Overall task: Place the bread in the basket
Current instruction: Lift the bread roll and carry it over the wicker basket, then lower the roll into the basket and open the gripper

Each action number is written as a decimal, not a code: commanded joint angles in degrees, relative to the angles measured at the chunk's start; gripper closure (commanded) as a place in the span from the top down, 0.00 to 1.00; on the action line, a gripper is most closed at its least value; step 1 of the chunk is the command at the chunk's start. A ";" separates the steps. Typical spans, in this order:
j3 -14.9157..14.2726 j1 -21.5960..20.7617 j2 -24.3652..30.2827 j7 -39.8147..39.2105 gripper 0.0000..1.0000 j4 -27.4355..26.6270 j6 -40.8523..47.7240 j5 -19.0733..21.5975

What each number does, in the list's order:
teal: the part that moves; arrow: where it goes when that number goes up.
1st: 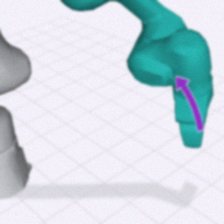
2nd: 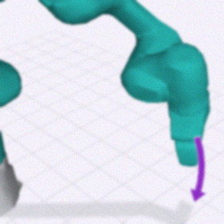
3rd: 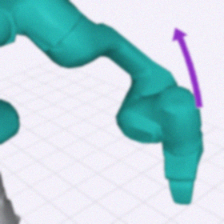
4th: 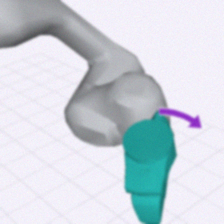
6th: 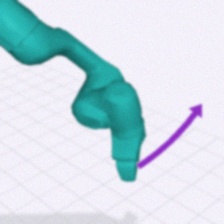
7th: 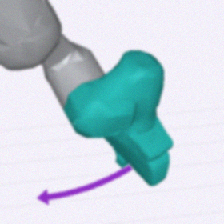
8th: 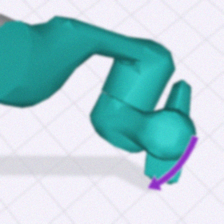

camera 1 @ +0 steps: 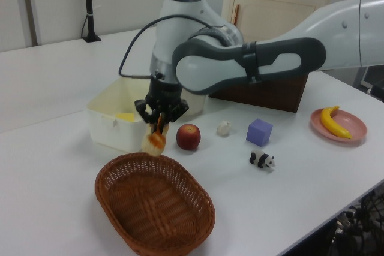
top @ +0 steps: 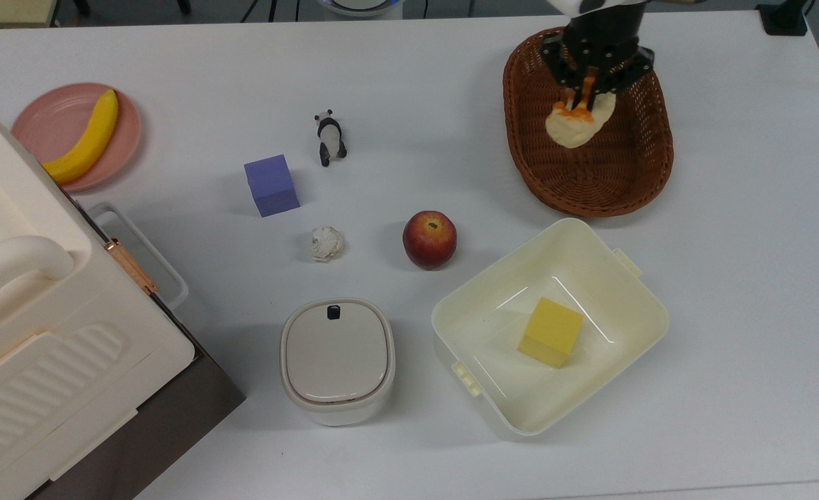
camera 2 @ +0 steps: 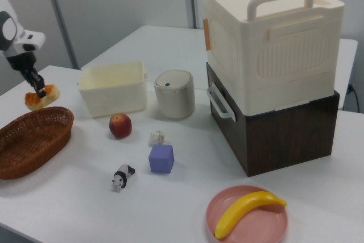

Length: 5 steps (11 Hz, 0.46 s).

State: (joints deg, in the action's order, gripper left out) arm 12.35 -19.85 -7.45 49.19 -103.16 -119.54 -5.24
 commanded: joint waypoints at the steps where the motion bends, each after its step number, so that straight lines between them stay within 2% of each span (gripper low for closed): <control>1: 0.83 -1.94 -1.51 -0.24 0.13 0.41 1.94 0.05; 3: 0.83 -2.12 -2.31 -0.41 0.14 0.33 1.94 0.05; 4: 0.83 -2.47 -3.18 -0.41 0.24 0.32 1.94 0.05; 5: 0.83 -2.56 -3.28 -0.32 0.56 0.24 1.94 0.05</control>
State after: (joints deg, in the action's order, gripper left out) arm 13.56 -21.50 -10.13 49.18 -103.23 -119.14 -5.24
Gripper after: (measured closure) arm 0.846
